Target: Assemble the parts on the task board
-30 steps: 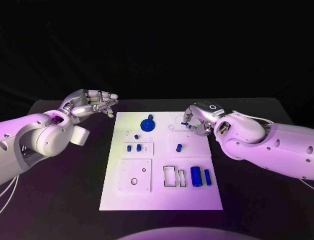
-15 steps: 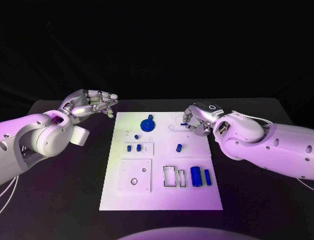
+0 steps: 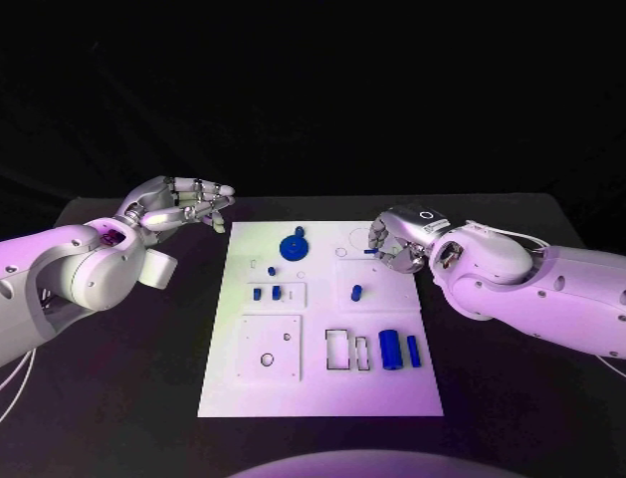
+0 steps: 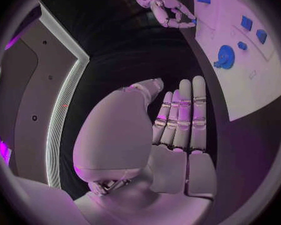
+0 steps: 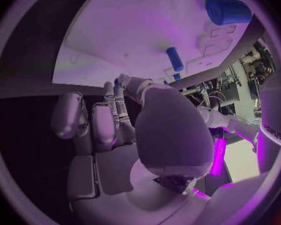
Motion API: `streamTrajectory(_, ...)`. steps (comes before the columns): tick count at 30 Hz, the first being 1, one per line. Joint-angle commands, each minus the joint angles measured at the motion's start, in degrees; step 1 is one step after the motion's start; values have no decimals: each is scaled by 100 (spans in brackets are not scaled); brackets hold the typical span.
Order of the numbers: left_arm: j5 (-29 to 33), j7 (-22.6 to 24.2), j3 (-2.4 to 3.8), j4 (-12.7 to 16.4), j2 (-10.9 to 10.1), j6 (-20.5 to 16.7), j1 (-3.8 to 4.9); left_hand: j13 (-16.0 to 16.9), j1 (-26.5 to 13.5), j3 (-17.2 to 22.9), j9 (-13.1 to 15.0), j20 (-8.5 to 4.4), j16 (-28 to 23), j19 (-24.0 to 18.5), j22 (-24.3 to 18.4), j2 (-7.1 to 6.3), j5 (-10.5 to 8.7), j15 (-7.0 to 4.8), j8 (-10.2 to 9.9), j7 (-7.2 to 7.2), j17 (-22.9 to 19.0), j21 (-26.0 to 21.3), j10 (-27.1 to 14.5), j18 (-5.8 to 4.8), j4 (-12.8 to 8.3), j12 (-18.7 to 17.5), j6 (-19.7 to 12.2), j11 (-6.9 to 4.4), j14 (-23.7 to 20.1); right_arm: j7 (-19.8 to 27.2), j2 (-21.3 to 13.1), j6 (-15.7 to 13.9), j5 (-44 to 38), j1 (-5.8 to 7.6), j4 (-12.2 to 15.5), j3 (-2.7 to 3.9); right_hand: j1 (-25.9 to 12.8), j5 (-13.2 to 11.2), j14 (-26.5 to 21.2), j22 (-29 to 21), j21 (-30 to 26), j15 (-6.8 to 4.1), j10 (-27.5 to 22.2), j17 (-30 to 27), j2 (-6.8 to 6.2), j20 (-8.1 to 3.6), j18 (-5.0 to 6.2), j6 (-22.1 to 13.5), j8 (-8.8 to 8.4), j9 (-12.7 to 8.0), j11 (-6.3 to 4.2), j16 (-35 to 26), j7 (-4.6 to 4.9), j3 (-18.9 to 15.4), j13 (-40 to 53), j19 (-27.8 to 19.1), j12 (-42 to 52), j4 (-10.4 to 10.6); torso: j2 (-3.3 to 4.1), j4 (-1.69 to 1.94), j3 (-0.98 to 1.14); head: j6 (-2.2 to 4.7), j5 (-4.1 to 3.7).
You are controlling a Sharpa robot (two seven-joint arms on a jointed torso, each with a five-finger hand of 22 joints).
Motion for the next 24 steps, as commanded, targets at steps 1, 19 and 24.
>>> streamTrajectory(1,-12,27,3,19,1,60,2,-8,-37,31,-9,14,-20,-34,-9,2,8,4,-29,87,-9,-30,-25,77,-17,12,-49,0,-28,-65,-18,170,-15,-17,22,-3,5,38,3,506,33,5,50,7,-9,-17,27,15,20,16,2,-19,3,15,-13,39,-29,0,1,-8,1,5,4)
streamTrajectory(19,-253,-170,-28,209,31,77,-8,7,-80,45,-3,14,-12,-8,-9,15,1,-8,-25,75,-5,-22,33,83,-34,63,-37,-13,27,-64,-93,-67,7,-45,449,-4,3,39,24,550,137,-13,140,57,-5,-29,8,38,42,59,-22,13,-18,16,-37,82,-41,-23,-10,8,-5,23,10)
streamTrajectory(24,-570,-321,-40,334,60,49,-18,54,-200,79,39,-50,111,159,1,25,-5,-100,49,-21,65,39,300,90,-56,223,106,-109,264,-95,-116,-55,15,-16,690,0,2,39,24,552,141,-14,144,57,-6,-30,7,39,43,62,-22,14,-18,15,-39,85,-43,-24,-15,6,-9,30,29)
